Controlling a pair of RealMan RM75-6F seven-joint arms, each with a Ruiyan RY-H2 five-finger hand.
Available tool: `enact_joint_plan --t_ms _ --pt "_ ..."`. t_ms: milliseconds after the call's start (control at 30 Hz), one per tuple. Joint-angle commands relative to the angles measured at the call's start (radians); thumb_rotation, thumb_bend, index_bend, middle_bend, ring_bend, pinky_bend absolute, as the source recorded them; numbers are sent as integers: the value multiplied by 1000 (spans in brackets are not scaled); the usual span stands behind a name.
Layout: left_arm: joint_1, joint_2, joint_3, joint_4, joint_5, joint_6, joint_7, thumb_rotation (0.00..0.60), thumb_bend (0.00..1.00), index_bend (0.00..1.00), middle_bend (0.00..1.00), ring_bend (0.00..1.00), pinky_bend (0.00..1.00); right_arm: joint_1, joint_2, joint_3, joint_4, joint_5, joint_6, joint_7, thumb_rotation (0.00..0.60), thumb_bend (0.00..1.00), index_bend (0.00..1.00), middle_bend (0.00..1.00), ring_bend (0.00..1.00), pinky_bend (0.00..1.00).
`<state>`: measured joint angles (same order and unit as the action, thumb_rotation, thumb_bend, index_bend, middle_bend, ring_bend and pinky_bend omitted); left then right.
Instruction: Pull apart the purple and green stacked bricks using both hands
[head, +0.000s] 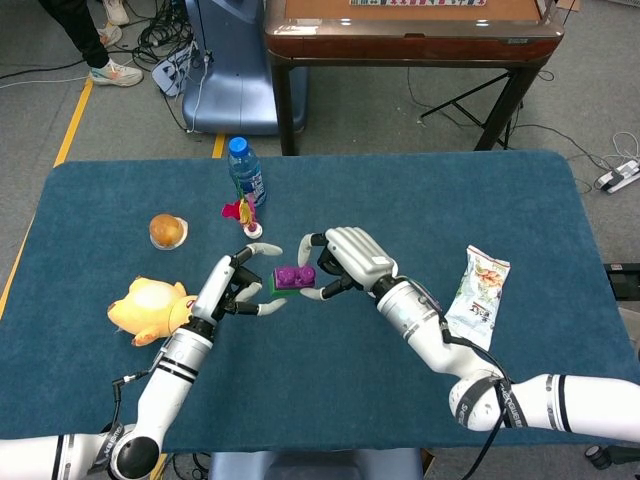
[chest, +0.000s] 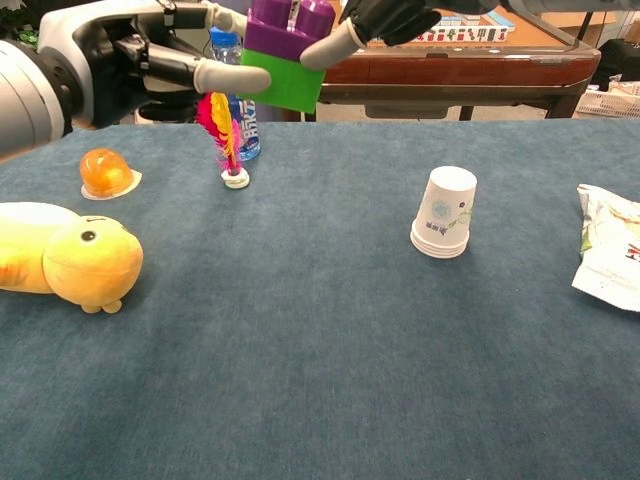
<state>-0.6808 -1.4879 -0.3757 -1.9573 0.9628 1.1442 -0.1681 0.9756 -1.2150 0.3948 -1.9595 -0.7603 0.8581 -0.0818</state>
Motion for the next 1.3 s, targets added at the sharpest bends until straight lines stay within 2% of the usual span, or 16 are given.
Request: enact_joint_plan --t_ms 33,300,600,800,1300 --pt "1 -3 1 5 -3 -3 1 600 110 417 1000 1000 1000 0 2 -3 0 -4 0 7 600 551 623 1000 1000 1000" --pt "7 -25 -2 23 5 2 -12 600 110 543 1000 1000 1000 2 6 -12 3 -15 -11 30 600 551 623 1000 1000 1000" --pt "17 -29 -8 17 7 -12 -41 600 110 631 1000 1000 1000 7 8 -22 4 -21 -15 42 600 551 623 1000 1000 1000" --pt "19 -31 -14 13 -2 -25 -59 600 110 736 1000 1000 1000 8 11 -26 3 -28 -22 57 600 551 623 1000 1000 1000" --pt "15 -69 -13 29 -8 16 4 600 110 842 1000 1000 1000 -3 17 -29 -1 -65 -27 99 600 551 640 1000 1000 1000"
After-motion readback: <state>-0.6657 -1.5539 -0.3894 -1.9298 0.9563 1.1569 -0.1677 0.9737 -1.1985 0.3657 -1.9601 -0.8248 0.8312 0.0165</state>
